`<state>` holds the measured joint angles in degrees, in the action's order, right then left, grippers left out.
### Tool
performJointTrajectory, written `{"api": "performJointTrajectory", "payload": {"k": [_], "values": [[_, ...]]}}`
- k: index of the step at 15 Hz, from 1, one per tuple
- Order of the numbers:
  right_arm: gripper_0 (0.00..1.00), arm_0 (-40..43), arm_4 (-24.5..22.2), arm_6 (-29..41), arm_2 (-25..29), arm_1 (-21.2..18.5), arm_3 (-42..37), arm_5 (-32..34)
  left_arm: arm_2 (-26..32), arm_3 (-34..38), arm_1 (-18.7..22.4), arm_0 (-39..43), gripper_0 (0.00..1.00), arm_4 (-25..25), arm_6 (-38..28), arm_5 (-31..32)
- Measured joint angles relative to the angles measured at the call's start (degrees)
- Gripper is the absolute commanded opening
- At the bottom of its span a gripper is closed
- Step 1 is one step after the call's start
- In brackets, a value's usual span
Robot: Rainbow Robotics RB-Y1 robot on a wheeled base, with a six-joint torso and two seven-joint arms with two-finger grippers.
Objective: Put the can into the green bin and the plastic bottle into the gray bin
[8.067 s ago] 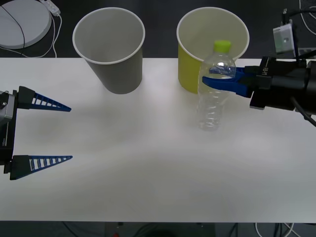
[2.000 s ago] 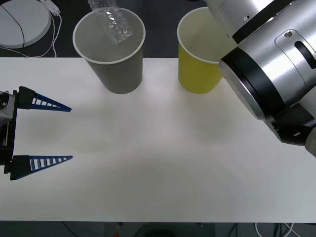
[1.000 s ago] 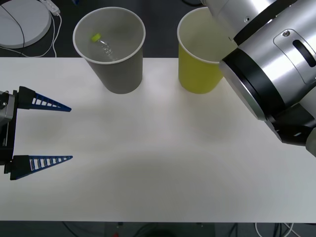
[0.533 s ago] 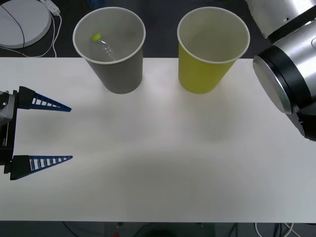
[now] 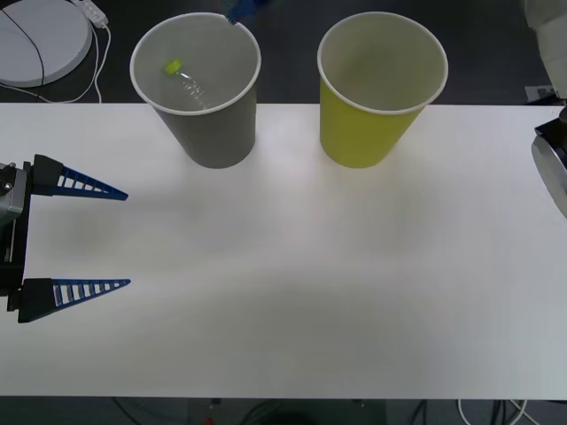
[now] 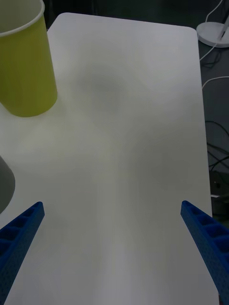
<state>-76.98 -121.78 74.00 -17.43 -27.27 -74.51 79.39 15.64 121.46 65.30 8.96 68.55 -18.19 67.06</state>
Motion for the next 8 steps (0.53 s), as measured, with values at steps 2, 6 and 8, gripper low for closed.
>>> {"api": "performJointTrajectory", "payload": {"k": [2, 6, 8], "values": [[1.0, 3.16, 0.98, 0.33, -0.51, -2.39, -5.04, -0.17, 0.0, 0.0, 0.0, 0.0, 1.0, 0.0, 0.0, 0.0], [1.0, 11.82, 6.02, 0.3, -0.42, -7.72, -15.97, -4.05, 0.0, 0.0, 0.0, 0.0, 1.0, 0.0, 0.0, 0.0], [1.0, 16.74, 9.1, 0.33, -0.45, -10.34, -21.29, -7.43, 0.0, 0.0, 0.0, 0.0, 1.0, 0.0, 0.0, 0.0]]}}
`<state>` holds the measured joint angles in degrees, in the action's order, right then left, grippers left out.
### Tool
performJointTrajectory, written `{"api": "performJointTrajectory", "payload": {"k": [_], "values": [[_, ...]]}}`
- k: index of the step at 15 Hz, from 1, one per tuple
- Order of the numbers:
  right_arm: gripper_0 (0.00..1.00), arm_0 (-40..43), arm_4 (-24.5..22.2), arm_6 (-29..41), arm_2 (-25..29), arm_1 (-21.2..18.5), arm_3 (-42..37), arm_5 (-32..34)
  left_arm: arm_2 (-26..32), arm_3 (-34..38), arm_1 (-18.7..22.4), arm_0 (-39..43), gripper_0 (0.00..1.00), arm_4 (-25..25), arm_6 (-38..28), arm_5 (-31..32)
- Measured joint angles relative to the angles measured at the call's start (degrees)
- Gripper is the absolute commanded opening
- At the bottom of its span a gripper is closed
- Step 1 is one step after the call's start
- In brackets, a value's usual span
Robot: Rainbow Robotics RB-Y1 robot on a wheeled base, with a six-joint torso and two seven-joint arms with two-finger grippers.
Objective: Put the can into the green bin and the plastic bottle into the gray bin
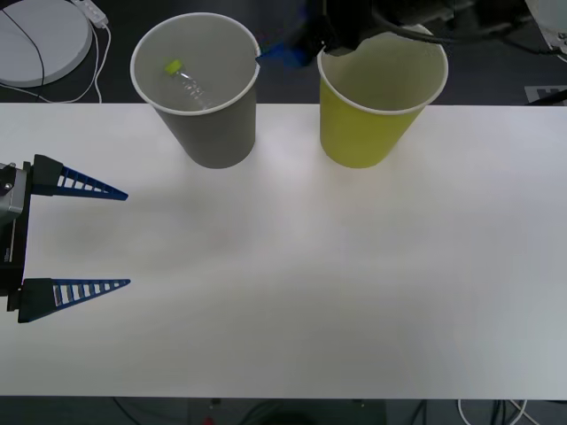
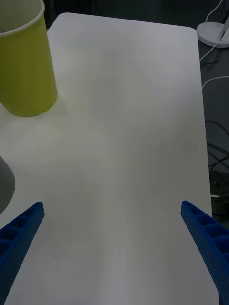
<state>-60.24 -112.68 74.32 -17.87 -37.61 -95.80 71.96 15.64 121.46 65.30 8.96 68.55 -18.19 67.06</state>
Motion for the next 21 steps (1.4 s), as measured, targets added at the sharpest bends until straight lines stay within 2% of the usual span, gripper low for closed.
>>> {"api": "performJointTrajectory", "payload": {"k": [6, 11, 15, 21], "values": [[1.0, 13.76, 9.03, -1.37, -0.08, -8.26, -13.54, -10.16, 0.0, 0.0, 0.0, 0.0, 1.0, 0.0, 0.0, 0.0], [1.0, 22.24, 17.28, -11.28, -0.06, -13.73, -18.46, -16.55, 0.0, 0.0, 0.0, 0.0, 1.0, 0.0, 0.0, 0.0], [1.0, 29.33, 18.65, -16.96, -0.07, -17.59, -23.69, -20.89, 0.0, 0.0, 0.0, 0.0, 1.0, 0.0, 0.0, 0.0], [1.0, 37.86, 23.47, -29.27, -0.06, -20.55, -27.14, -25.34, 0.0, 0.0, 0.0, 0.0, 1.0, 0.0, 0.0, 0.0]]}}
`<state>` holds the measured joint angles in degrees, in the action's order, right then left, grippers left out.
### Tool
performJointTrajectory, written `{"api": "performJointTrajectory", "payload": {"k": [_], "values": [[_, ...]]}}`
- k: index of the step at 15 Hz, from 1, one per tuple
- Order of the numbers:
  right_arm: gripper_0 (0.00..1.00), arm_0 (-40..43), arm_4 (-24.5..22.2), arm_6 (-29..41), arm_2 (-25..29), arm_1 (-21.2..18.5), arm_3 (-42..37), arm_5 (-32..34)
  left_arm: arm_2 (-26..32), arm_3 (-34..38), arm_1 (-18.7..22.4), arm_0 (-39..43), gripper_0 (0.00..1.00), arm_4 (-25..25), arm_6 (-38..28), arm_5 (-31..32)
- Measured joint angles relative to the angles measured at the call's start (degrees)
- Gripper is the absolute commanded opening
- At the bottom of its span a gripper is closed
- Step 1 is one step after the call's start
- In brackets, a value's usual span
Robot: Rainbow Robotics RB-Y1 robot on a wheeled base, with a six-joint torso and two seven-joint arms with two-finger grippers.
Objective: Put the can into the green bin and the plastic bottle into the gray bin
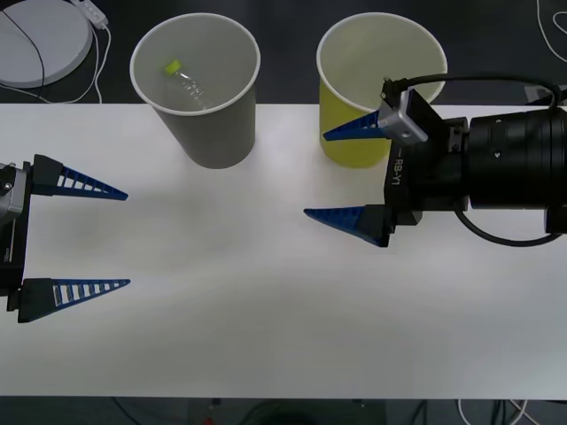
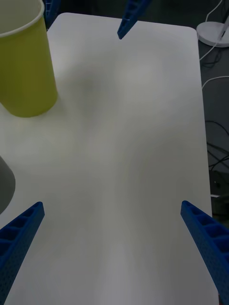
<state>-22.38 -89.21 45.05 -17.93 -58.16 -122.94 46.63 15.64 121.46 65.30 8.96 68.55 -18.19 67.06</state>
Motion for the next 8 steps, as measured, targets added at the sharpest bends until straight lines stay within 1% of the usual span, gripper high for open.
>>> {"api": "performJointTrajectory", "payload": {"k": [8], "values": [[1.0, 8.81, 11.69, -19.7, 2.02, -3.58, -0.1, -0.23, 0.0, 0.0, 0.0, 0.0, 1.0, 0.0, 0.0, 0.0]]}}
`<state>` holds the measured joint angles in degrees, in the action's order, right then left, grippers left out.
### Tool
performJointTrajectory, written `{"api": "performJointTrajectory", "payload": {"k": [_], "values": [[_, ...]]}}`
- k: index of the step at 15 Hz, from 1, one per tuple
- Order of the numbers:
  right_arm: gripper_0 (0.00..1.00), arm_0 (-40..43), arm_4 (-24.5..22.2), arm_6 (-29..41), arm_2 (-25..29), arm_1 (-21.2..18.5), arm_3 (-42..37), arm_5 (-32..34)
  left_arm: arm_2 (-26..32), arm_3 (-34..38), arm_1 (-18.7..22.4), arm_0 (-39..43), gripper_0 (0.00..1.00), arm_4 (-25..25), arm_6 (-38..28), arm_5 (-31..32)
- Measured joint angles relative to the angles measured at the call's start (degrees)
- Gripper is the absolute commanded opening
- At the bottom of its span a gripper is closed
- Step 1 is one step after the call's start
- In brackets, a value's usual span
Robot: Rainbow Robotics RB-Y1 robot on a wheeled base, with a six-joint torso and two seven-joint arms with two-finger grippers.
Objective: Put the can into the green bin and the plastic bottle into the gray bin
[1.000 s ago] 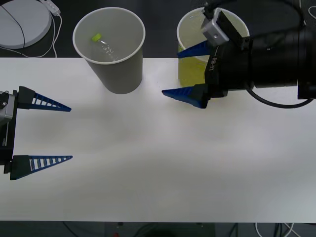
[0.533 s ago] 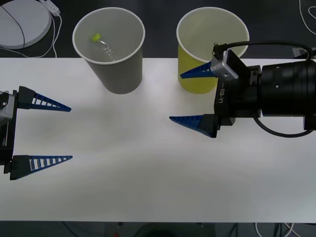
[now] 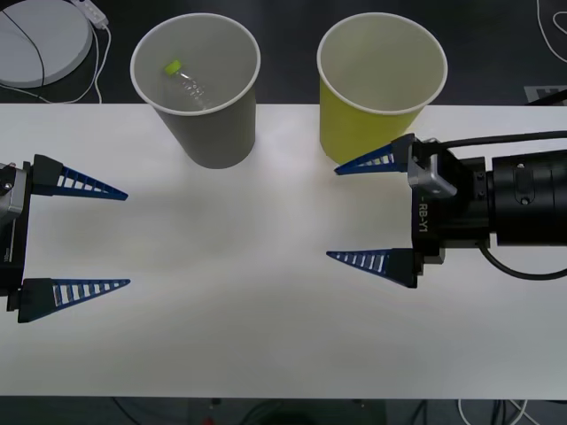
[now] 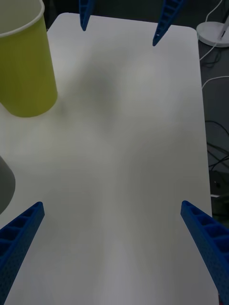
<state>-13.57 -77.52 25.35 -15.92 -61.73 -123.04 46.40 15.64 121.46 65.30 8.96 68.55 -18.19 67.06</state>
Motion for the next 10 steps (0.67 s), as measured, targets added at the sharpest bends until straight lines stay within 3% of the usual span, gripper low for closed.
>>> {"api": "performJointTrajectory", "payload": {"k": [4, 10], "values": [[1.0, 3.32, 3.7, -5.75, 0.87, -1.23, -0.39, 0.0, 0.0, 0.0, 0.0, 0.0, 1.0, 0.0, 0.0, 0.0], [1.0, 4.55, 4.0, -5.91, 0.98, -2.06, -1.24, 0.0, 0.0, 0.0, 0.0, 0.0, 1.0, 0.0, 0.0, 0.0]]}}
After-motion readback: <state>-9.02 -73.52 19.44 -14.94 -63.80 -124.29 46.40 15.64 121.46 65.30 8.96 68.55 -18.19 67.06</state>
